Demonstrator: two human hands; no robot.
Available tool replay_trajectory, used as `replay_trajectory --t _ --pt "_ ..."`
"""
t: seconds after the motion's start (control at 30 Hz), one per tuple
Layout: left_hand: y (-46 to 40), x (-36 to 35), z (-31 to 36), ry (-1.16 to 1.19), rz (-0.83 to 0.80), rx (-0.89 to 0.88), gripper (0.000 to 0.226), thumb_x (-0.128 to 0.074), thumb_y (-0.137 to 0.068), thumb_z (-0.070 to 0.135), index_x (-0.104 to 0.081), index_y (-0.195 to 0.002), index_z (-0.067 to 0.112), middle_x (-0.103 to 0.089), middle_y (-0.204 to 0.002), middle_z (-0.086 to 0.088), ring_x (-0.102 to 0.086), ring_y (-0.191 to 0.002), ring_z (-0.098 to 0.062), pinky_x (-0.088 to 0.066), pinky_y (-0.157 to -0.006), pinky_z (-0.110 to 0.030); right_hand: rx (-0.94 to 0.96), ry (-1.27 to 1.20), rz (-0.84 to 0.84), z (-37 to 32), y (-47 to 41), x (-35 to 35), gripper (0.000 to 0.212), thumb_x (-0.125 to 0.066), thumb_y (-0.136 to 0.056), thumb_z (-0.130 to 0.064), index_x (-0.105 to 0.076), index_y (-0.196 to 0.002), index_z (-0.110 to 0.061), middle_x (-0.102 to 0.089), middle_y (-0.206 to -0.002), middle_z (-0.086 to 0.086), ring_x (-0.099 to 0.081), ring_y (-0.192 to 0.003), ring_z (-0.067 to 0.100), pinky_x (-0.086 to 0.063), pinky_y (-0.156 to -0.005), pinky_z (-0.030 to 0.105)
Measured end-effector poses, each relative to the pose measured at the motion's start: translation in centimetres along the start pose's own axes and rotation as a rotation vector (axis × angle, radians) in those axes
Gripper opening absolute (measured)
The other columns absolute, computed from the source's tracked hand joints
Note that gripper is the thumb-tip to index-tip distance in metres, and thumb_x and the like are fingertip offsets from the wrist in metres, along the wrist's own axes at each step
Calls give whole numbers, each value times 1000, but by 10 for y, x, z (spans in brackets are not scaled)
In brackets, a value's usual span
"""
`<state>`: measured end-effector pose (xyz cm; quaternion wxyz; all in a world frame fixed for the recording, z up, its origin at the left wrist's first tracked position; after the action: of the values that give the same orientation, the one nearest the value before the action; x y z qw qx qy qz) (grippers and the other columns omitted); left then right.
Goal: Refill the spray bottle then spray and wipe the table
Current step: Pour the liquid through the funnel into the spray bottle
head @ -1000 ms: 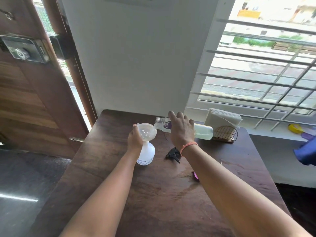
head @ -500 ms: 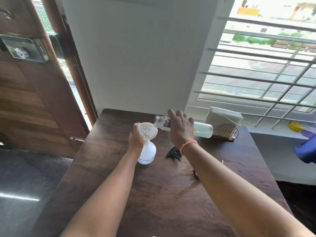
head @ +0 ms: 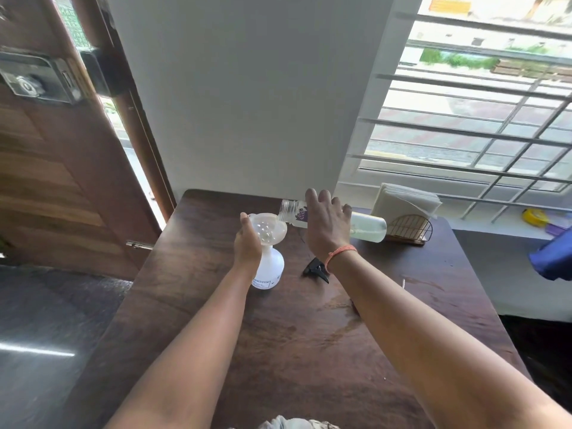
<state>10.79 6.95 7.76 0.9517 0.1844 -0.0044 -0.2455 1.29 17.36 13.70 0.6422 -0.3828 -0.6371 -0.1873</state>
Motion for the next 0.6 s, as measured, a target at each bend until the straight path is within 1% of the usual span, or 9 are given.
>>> replay_trajectory --t 0.13,0.2,0.23,0.3,0.33,0.37,0.43,0.53,0.6 --pt "-2 0 -1 -6 -32 14 63 -22 -98 63 -56 -132 24 -61 -130 -12 -52 -127 -35 -40 -107 -46 4 16 -7 -1 0 -2 53 -58 -73 -3 -39 -120 -18 -48 -110 8 -50 -101 34 -34 -96 48" --pt "-2 1 0 -15 -49 35 62 -20 -98 63 -55 -133 25 -61 -130 -10 -54 -125 -31 -43 -103 -42 7 24 -6 -2 0 -3 55 -58 -72 -2 -39 -120 -18 -48 -110 7 -50 -101 33 -34 -95 48" --pt "-3 1 1 -12 -59 45 61 -20 -99 62 -55 -132 25 -62 -127 -8 -57 -120 -29 -46 -95 -38 11 21 -5 -2 1 -3 54 -56 -72 -2 -38 -120 -18 -48 -110 7 -50 -100 33 -34 -93 48" --pt "-3 2 2 -7 -82 67 51 -21 -101 56 -55 -124 25 -63 -107 -2 -60 -93 -23 -43 -74 -32 20 8 -1 -2 1 -5 52 -55 -74 -1 -38 -120 -19 -48 -109 7 -50 -98 33 -35 -91 48" --pt "-3 2 3 -17 -93 78 46 -23 -101 54 -57 -113 25 -61 -94 0 -55 -78 -20 -40 -66 -30 24 1 4 -2 1 -7 51 -54 -75 -2 -38 -120 -19 -49 -109 6 -50 -97 33 -36 -91 48" --pt "-3 3 4 -28 -103 88 44 -25 -101 52 -57 -101 23 -57 -83 2 -49 -70 -17 -36 -61 -28 27 -5 9 -2 1 -8 48 -54 -77 -2 -39 -120 -19 -49 -108 6 -50 -97 33 -36 -91 48" --pt "-3 5 5 -44 -123 100 41 -29 -100 51 -56 -86 22 -53 -73 1 -41 -62 -15 -33 -57 -27 36 -2 12 -1 2 -10 44 -53 -82 -5 -38 -120 -19 -49 -109 7 -50 -98 33 -36 -93 49" --pt "-5 7 4 -56 -152 97 43 -32 -99 51 -58 -90 18 -50 -66 1 -34 -53 -12 -29 -52 -25 43 -2 -1 0 1 -12 44 -53 -83 -6 -39 -122 -21 -48 -110 8 -50 -100 33 -35 -97 49" --pt "-5 7 4 -68 -156 82 43 -32 -99 52 -59 -86 21 -51 -68 1 -35 -55 -13 -29 -54 -26 41 -11 3 1 1 -11 48 -55 -80 -5 -40 -122 -23 -48 -110 8 -50 -100 33 -34 -97 49"
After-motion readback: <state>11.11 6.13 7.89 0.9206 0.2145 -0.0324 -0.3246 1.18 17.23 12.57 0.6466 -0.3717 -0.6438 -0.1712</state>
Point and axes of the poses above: each hand's wrist, its own y-axis away from the middle knuckle, its own x-axis out of the back of the hand, z = x × y, the point moved 1 cm from there along -y, towards the middle knuckle
